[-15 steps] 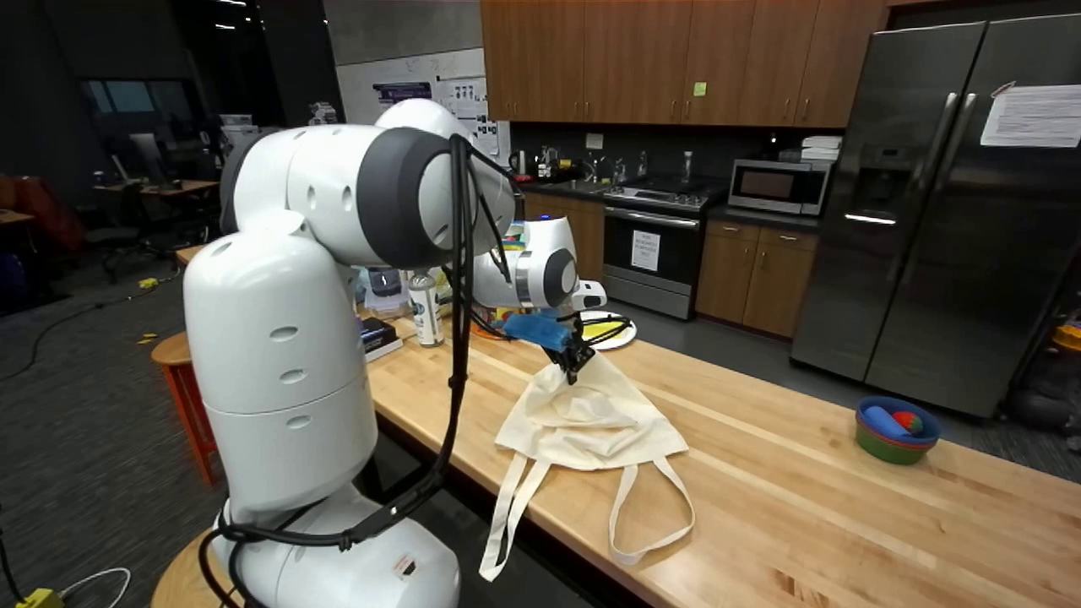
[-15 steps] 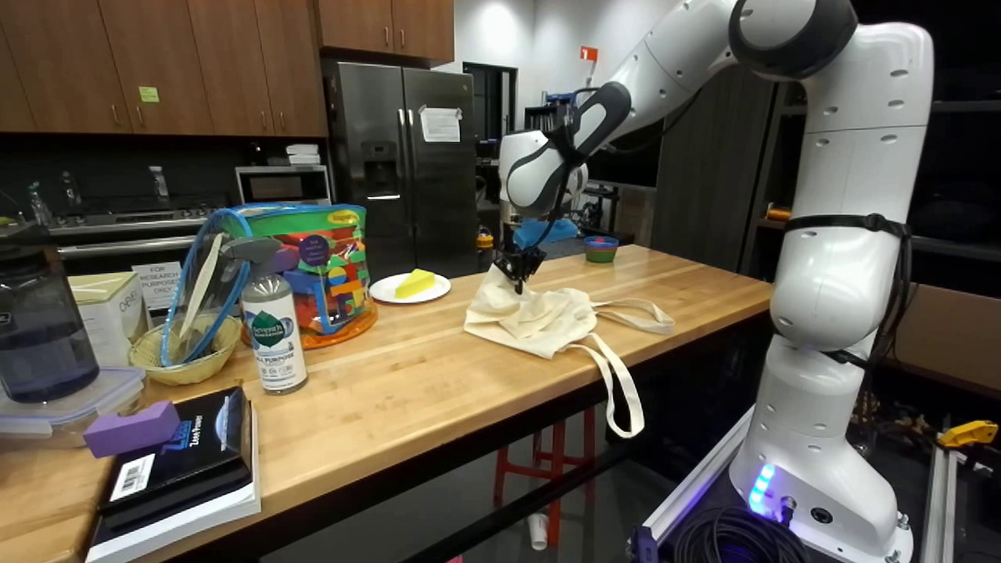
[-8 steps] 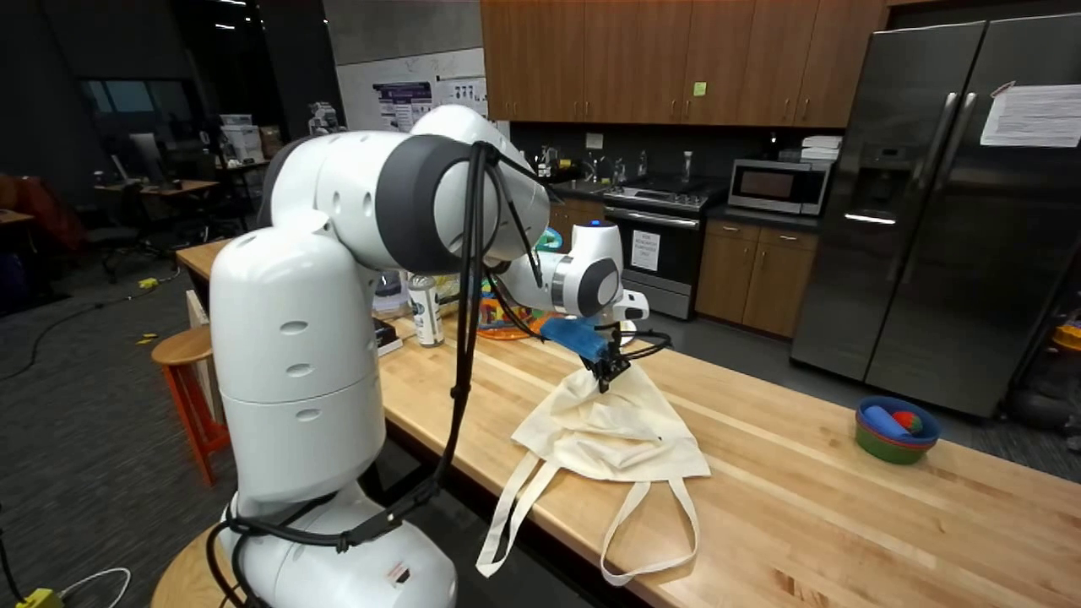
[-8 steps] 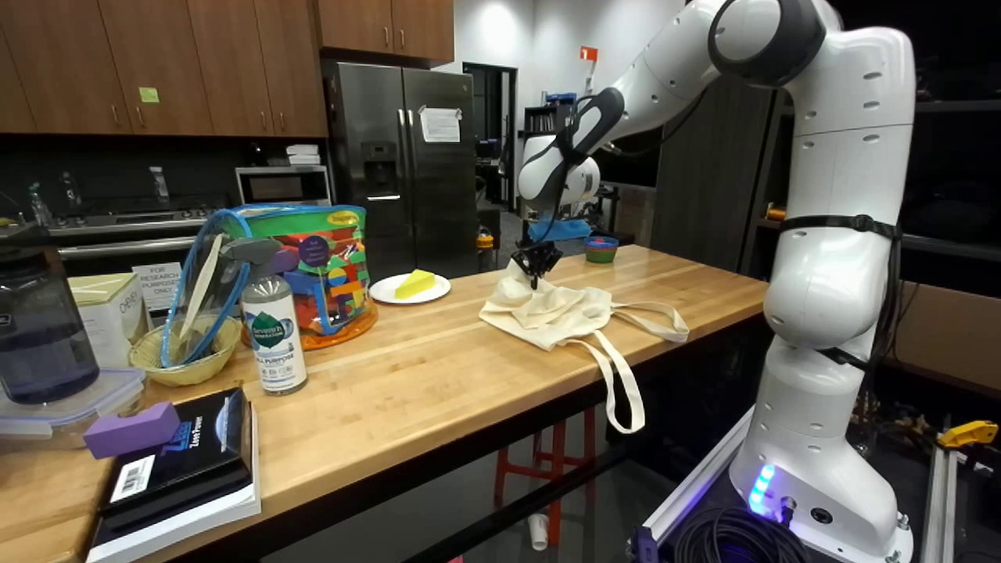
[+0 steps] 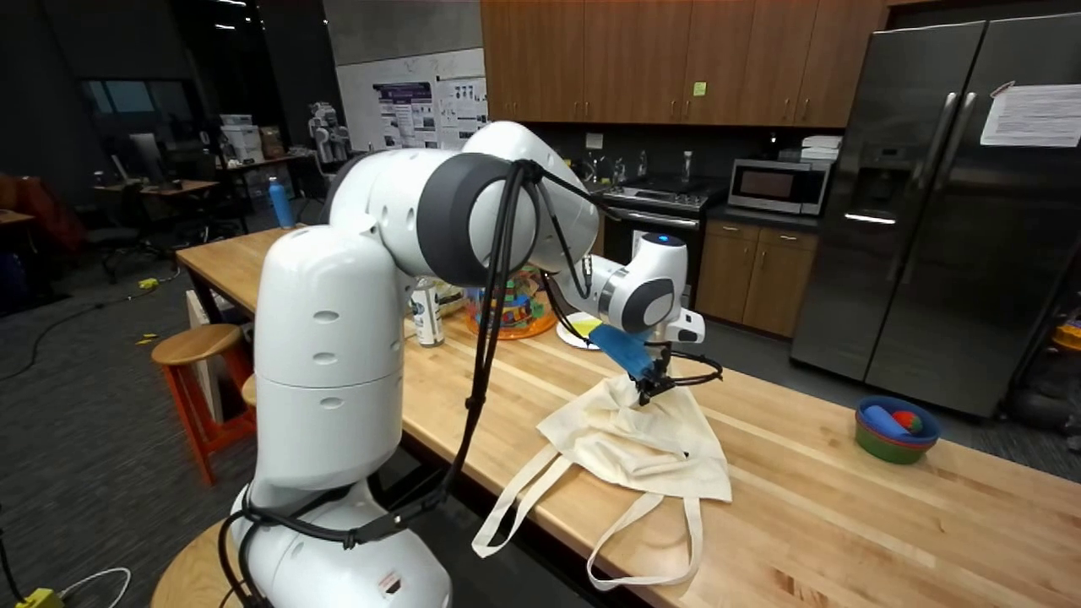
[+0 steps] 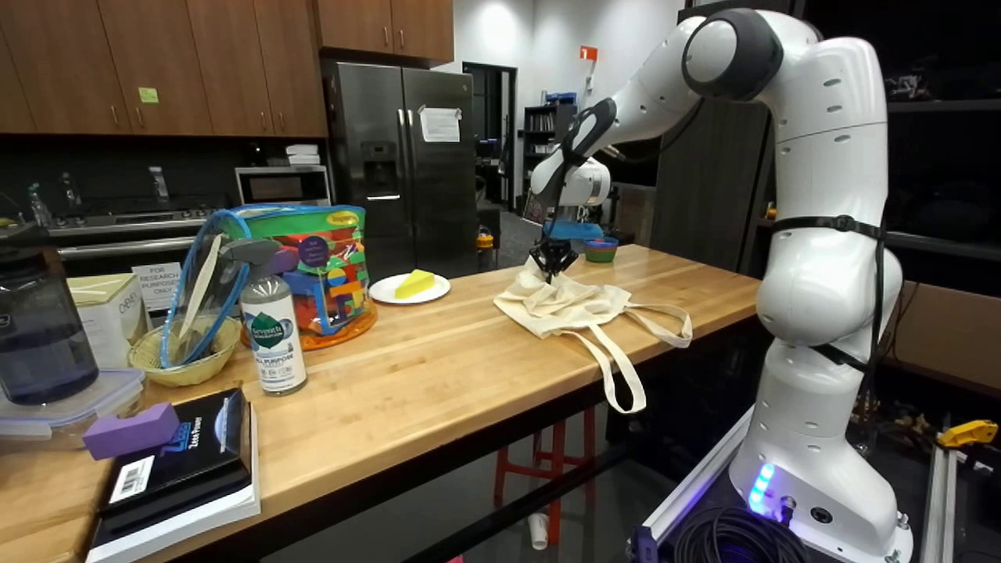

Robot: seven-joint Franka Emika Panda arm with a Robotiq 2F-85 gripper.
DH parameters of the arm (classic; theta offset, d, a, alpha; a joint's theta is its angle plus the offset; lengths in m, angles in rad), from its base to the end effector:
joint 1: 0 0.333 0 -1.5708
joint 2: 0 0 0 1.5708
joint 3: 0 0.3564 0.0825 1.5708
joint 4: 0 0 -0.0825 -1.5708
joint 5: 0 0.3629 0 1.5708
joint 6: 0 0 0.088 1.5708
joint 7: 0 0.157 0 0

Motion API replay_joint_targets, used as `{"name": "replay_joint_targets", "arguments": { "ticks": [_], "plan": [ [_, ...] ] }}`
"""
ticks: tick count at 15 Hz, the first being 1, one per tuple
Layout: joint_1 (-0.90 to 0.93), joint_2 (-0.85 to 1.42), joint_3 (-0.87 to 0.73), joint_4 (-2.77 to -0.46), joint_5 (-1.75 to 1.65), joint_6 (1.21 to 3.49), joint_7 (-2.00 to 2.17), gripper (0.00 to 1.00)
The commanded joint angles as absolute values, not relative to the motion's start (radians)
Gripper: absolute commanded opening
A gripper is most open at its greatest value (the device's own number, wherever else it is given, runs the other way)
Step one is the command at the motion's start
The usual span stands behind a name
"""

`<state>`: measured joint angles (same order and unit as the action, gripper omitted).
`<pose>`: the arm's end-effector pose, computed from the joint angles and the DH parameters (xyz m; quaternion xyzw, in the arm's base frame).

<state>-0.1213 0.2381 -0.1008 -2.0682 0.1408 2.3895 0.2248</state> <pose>0.5769 -0.1225 0.3293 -0.9619 0.2672 -0.0425 0.0385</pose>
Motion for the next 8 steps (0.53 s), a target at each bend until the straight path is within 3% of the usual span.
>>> {"name": "replay_joint_targets", "arguments": {
  "ticks": [1, 8],
  "plan": [
    [-0.152, 0.297, -0.116, -1.996, 0.191, 2.365, 0.192, 0.01],
    [-0.174, 0.35, -0.13, -1.947, 0.22, 2.363, 0.211, 0.01]
  ]
}}
